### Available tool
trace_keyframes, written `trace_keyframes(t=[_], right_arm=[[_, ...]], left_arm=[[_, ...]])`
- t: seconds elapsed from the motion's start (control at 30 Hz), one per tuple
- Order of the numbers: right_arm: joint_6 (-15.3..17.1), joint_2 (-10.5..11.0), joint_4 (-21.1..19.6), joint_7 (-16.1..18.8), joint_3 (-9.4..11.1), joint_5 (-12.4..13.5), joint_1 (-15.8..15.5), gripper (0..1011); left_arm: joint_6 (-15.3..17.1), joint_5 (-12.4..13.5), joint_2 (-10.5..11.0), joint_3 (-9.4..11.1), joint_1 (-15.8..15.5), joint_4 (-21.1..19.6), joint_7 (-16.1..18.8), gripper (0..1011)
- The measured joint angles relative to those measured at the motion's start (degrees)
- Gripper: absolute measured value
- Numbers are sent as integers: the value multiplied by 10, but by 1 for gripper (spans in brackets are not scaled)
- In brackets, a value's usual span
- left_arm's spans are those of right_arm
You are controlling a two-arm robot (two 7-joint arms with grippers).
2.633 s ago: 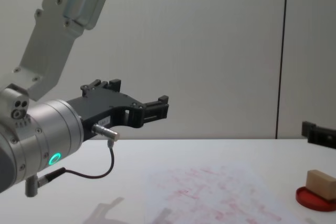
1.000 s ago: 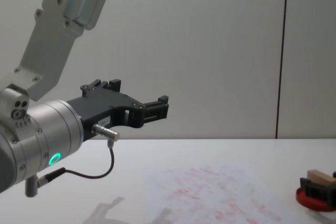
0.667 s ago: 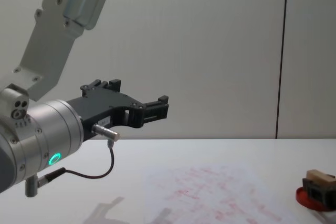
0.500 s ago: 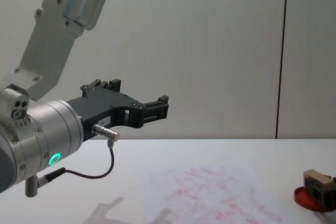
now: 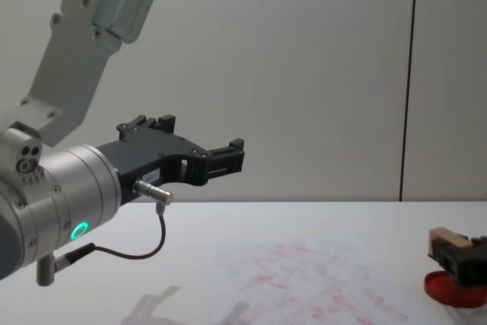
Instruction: Use the one hand to pick up the stamp and affix it onto the A4 paper.
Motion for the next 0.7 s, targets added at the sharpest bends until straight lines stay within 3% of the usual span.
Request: trace_keyframes(t=[0.37,0.7], right_arm=[[-8,-8,-40,26,-15,-10,-9,220],[8,-21,-60,53,-34,3,-20,220]], left_arm=[[0,0,0,0,0,0,0,993],[0,0,0,0,0,0,0,993]])
